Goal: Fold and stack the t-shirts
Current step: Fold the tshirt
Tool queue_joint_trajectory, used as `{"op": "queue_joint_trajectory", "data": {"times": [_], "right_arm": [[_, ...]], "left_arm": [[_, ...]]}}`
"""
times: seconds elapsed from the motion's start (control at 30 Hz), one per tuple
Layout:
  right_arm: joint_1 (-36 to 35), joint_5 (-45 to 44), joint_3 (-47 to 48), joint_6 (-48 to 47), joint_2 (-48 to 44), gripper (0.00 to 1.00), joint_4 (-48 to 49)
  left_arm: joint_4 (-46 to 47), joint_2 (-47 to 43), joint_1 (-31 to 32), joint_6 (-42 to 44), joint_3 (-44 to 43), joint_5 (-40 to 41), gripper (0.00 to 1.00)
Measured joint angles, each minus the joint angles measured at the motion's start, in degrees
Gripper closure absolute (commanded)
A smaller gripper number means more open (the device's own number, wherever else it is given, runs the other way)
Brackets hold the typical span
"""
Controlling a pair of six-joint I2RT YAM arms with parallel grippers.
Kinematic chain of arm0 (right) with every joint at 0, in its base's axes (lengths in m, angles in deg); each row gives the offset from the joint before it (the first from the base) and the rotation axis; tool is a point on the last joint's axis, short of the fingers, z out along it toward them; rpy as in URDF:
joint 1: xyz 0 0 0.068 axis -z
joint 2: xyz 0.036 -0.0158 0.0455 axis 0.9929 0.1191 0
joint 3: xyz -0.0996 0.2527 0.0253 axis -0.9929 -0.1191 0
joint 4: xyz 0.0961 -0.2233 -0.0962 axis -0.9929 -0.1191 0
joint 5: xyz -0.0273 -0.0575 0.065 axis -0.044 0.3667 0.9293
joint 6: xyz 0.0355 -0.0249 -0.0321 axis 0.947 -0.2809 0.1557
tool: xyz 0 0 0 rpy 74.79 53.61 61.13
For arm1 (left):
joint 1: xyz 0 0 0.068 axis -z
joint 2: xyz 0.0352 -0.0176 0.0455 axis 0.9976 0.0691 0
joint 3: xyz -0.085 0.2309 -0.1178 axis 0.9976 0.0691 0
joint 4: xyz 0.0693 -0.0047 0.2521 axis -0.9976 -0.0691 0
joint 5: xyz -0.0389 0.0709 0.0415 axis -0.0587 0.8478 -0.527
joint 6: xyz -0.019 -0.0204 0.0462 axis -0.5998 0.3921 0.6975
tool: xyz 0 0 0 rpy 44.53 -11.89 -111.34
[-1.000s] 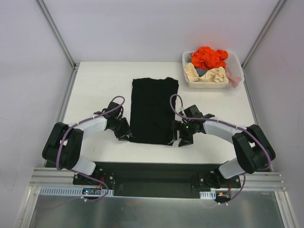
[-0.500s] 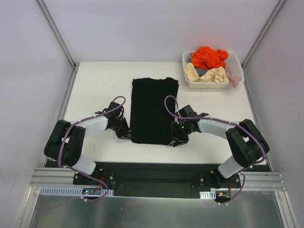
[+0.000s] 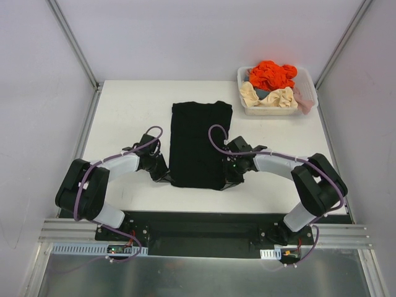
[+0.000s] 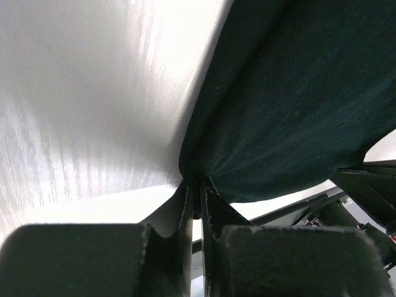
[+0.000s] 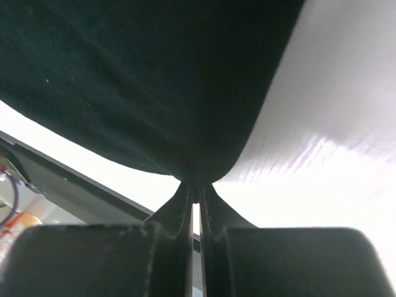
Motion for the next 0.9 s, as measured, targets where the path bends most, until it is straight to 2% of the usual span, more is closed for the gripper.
{"op": "queue_joint_trajectory", "data": {"times": [0.17,0.37,0.57,0.7,0.9], "right_arm": [[-2.7,-0.9,0.0,-0.7,-4.5,0.99,-2.3],[-4.7,1.9,1.7,-2.1,-18.8,0.99,-9.8],[-4.7,7.8,8.2,-5.2,-26.1,0.99,-19.2],[-3.5,12.3,10.8,-7.4,-26.4,0.99,-22.3],[3.3,17.6,11.9,-9.7,-25.6,0.99,-23.1]], "left_arm": [[-0.4,-7.3,0.0,-1.2,4.4,-0.1,1.0],[-5.8,-28.9,0.0,-3.6,8.5,-0.5,1.0],[-13.2,-45.5,0.1,-4.4,5.4,-0.5,1.0],[-15.9,-49.3,0.1,-4.4,1.0,0.8,1.0],[-17.7,-45.4,0.2,-4.3,-4.6,4.3,1.0]]}}
